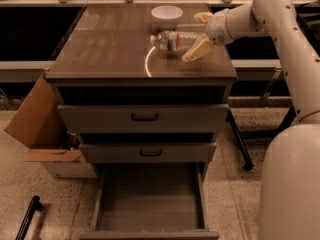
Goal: Pick water bottle from bottom drawer and place on counter
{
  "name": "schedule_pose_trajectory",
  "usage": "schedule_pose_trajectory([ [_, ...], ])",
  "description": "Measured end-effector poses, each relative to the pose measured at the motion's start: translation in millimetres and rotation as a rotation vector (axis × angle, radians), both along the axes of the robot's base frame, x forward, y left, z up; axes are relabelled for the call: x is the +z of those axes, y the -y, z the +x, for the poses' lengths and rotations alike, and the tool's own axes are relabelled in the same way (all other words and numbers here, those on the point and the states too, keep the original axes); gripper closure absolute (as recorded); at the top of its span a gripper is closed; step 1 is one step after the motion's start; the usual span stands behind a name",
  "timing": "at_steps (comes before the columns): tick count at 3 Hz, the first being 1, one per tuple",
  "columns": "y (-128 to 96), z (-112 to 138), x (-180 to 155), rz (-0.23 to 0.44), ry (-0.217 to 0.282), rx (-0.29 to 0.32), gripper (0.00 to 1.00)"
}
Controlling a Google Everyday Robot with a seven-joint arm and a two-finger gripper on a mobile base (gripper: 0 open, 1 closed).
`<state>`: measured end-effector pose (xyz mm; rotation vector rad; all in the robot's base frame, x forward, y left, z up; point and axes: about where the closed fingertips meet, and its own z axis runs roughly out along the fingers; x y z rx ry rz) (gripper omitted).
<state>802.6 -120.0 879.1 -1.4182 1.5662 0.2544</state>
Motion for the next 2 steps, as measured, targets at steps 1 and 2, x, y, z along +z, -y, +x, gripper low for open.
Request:
schedule_pose_trajectory([
  [1, 6, -5, 19, 0.023, 0.037, 0.010, 0.00],
  [2, 6, -14, 35, 0.016, 0.075, 0.037, 0.00],
])
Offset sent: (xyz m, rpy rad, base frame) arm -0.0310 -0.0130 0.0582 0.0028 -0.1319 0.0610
